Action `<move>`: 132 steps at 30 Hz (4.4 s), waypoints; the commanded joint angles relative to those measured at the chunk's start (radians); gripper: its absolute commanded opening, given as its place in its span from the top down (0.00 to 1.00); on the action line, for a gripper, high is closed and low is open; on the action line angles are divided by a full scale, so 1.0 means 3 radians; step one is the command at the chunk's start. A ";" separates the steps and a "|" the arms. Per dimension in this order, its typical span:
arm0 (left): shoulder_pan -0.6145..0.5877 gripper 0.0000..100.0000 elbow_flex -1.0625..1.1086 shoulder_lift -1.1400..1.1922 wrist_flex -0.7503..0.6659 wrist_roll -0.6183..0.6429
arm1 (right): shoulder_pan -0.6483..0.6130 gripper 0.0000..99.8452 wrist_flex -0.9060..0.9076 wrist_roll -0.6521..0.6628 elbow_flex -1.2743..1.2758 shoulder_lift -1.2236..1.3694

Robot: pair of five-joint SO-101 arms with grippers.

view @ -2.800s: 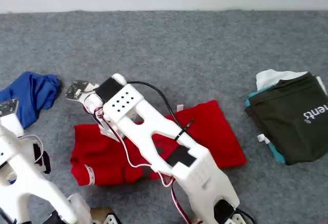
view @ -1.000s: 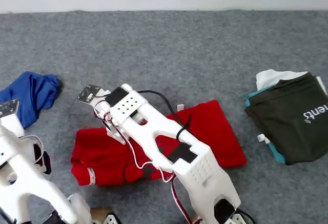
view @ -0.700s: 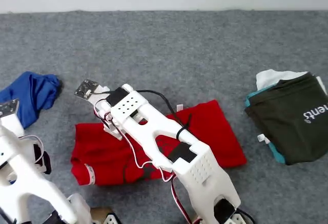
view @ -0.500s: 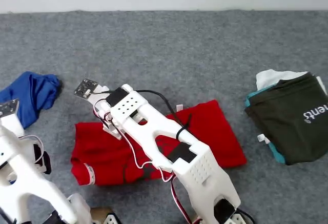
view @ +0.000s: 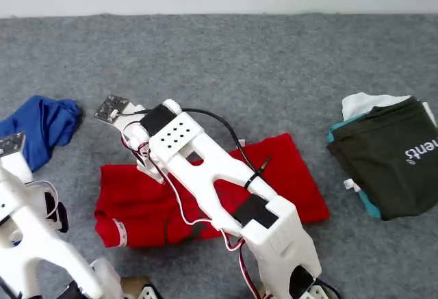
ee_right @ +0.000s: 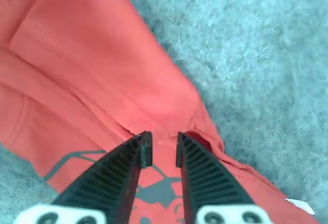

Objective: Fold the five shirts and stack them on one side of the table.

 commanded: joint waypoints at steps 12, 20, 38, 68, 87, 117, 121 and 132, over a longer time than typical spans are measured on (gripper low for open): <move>-0.0005 0.90 -0.0013 -0.0010 0.0000 0.0026 | 0.0003 0.91 0.0018 0.0041 -0.0077 0.0243; -0.0005 0.90 -0.0008 -0.0010 0.0000 0.0026 | 0.0003 0.91 -0.0115 0.0041 0.0348 0.0253; -0.0005 0.90 -0.0008 -0.0010 0.0000 0.0026 | 0.0003 0.91 -0.0054 0.0051 0.0634 -0.0586; -0.0005 0.90 0.0054 -0.0010 -0.0015 0.0026 | 0.2289 0.79 -0.0524 0.0118 0.0614 0.0125; 0.0000 0.90 0.0059 -0.0010 -0.0015 0.0026 | 0.2289 0.99 -0.0427 0.0537 0.0614 0.0616; -0.0005 0.90 0.0059 -0.0015 -0.0015 0.0026 | 0.2325 0.84 0.0632 0.0327 -0.0557 0.0488; -0.0005 0.90 0.0059 -0.0015 -0.0015 0.0026 | 0.2094 0.84 0.0872 0.0220 -0.0854 0.0176; -0.0005 0.90 0.0059 -0.0015 -0.0015 0.0026 | 0.0770 0.84 0.0483 -0.0082 -0.0895 0.0304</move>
